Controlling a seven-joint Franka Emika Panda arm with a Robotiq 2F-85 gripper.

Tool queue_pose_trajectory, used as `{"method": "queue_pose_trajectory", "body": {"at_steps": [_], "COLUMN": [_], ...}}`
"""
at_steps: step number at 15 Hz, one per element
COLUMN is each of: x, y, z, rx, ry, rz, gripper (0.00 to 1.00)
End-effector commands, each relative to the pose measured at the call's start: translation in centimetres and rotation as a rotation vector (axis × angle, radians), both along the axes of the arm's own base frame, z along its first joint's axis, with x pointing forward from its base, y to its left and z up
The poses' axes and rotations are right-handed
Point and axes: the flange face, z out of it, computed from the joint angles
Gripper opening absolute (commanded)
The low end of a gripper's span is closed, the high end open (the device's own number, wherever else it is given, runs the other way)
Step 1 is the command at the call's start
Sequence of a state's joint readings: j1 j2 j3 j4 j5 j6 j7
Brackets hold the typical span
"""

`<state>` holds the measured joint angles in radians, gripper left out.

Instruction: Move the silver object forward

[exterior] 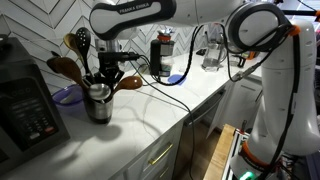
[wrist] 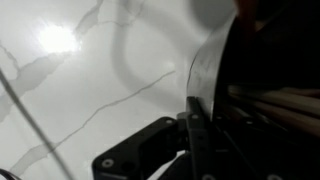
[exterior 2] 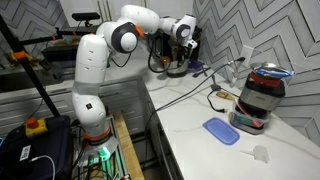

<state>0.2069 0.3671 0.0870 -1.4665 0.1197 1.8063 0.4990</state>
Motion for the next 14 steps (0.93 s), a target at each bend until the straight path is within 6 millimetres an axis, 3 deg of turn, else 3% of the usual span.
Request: {"method": "queue_pose_trajectory", "body": {"at_steps": [1,8,11,14], "x": [-5.1,-12.9,-14.6,-15.5], "y": [-1.1,-2.4,-0.8,1.1], "z": [4.6,8.9,9.4,8.7], "rx": [0.078,-0.007,-0.092,-0.136], "ry": [0.008,0.282,0.268,0.207], "rz": [0.122,0.198,0.222,0.232], "gripper": [0.01,0.01,0.01,0.01]}}
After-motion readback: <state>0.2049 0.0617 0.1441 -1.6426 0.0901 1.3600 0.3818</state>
